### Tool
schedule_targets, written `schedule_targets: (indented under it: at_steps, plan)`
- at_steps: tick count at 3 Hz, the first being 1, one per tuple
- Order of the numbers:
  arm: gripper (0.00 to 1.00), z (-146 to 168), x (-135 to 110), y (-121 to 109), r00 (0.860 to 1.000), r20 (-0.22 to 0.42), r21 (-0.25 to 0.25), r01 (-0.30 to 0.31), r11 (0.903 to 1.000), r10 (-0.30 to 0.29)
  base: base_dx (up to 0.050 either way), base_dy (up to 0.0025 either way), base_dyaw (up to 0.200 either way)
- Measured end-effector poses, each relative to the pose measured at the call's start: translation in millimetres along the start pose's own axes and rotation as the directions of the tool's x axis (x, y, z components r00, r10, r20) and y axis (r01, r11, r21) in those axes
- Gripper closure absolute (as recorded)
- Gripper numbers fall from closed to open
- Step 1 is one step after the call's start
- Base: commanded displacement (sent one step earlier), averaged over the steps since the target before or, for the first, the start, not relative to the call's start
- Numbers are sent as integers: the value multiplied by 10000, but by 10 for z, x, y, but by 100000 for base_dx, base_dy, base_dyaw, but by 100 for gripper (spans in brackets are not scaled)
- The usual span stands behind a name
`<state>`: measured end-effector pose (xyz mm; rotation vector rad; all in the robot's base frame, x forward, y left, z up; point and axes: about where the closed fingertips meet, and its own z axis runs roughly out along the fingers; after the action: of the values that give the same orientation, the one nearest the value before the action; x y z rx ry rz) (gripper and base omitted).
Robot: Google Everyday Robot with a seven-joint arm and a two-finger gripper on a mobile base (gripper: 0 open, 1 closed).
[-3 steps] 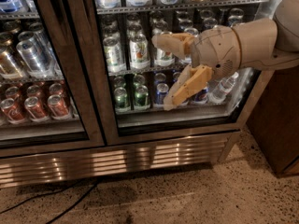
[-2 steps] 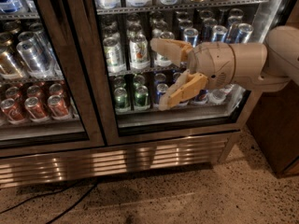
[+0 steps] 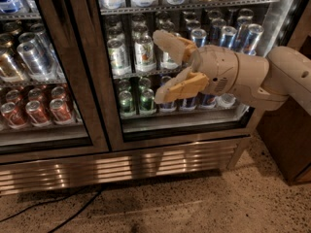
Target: Open right fridge door
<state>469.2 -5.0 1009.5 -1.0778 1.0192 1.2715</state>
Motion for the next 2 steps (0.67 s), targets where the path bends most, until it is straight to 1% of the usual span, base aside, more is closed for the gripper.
schedule_targets:
  at_steps: [1,2]
  plan:
    - [0,13,-5,-17,9997,-257,173,5,9999,-1,0,0,0]
    - [0,76,-41,-104,9835,-1774,751,498,9959,-358,0,0,0]
